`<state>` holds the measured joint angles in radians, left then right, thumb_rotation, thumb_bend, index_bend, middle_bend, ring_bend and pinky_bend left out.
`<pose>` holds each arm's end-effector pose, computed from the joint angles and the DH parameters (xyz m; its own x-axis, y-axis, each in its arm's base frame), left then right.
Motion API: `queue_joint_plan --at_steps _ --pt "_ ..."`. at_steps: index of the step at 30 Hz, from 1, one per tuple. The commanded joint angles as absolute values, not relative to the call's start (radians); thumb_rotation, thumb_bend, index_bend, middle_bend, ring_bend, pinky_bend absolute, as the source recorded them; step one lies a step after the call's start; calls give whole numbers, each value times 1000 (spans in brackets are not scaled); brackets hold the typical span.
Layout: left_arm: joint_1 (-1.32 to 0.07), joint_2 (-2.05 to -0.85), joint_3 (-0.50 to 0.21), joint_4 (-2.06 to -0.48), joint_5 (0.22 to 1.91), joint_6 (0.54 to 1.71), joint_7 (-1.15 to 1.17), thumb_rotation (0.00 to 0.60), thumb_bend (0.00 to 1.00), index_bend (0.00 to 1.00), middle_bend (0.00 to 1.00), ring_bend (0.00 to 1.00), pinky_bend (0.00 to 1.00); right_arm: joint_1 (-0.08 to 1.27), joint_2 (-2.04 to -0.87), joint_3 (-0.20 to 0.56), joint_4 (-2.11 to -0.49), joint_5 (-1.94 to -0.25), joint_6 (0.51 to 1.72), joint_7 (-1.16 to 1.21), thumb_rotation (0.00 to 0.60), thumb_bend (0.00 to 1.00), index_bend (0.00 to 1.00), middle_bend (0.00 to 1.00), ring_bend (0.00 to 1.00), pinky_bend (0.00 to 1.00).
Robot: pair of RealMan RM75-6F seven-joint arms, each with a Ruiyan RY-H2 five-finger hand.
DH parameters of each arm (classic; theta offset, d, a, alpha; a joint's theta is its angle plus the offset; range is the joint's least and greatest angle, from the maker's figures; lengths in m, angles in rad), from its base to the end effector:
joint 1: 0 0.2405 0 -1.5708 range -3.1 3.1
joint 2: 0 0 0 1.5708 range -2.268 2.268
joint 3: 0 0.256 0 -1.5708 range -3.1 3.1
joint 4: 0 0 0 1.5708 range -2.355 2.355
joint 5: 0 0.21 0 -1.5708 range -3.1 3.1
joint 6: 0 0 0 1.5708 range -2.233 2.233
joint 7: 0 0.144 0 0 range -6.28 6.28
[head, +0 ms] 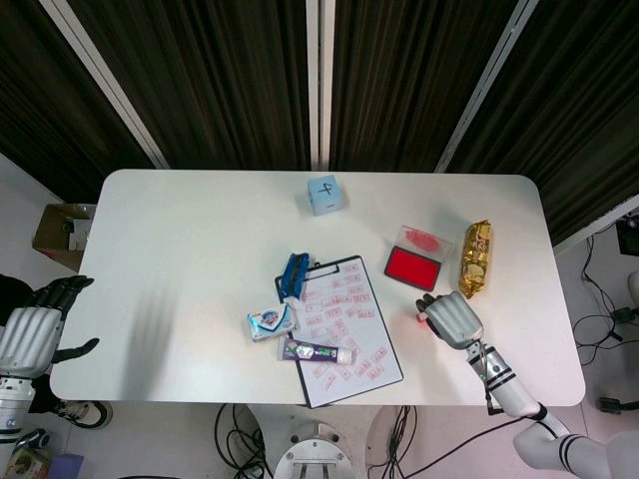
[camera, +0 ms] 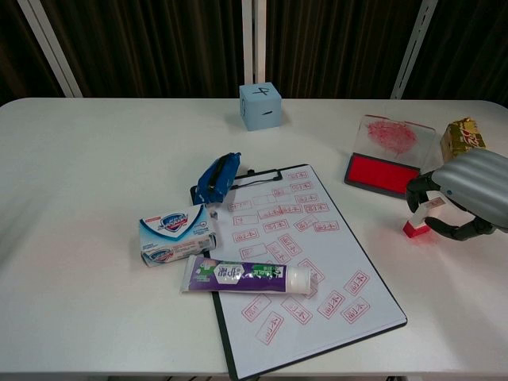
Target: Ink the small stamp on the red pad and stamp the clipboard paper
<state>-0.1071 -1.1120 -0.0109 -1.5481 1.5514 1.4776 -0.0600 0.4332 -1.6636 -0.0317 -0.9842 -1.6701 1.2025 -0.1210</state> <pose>-0.3173 0.1807 0.1586 0.4123 0.0370 0.9103 0.9096 -0.0731 -0.4090 -0.2799 -0.2688 -0.0242 0.6770 -0.0893 0.7306 -0.6692 -0.4878 0.5605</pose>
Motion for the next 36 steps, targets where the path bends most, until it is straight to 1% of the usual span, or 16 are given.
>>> queue_joint_plan --at_steps 1,6,12,14,18,21,25,30,36 --pt "-106 -1112 -11 -1548 1551 1479 -61 600 0 177 172 155 254 433 -1662 -28 -986 -1671 1218 -114 600 389 601 540 717 945" --pt "-104 -1112 -11 -1545 1552 1483 -64 600 0 177 171 155 254 439 -1643 -8 -1007 -1671 1258 -98 600 402 667 600 731 954" --pt "-102 -1113 -11 -1542 1553 1488 -69 600 0 177 171 155 254 471 -1628 39 -1028 -1658 1277 -98 600 439 788 703 777 974" --pt "-100 -1112 -11 -1542 1553 1490 -69 600 0 177 171 155 254 493 -1628 64 -1037 -1641 1259 -108 600 450 825 731 789 981" --pt "-97 -1111 -11 -1540 1552 1495 -74 600 0 177 172 155 254 547 -1647 133 -1047 -1545 1149 -138 600 464 878 771 803 993" --pt "-94 -1111 -11 -1537 1552 1500 -79 600 0 177 172 155 254 581 -1670 166 -1030 -1483 1077 -183 600 477 893 783 808 994" --pt "-88 -1108 -11 -1531 1548 1504 -87 600 0 177 171 155 254 608 -1705 192 -1001 -1417 1014 -225 600 477 912 797 823 999" --pt "-85 -1106 -10 -1521 1545 1504 -100 600 0 177 171 155 254 626 -1753 207 -954 -1364 979 -227 600 488 923 805 825 1000" --pt "-86 -1105 -13 -1515 1545 1504 -108 600 0 177 171 155 254 639 -1795 213 -905 -1337 968 -205 600 493 936 814 825 1000"
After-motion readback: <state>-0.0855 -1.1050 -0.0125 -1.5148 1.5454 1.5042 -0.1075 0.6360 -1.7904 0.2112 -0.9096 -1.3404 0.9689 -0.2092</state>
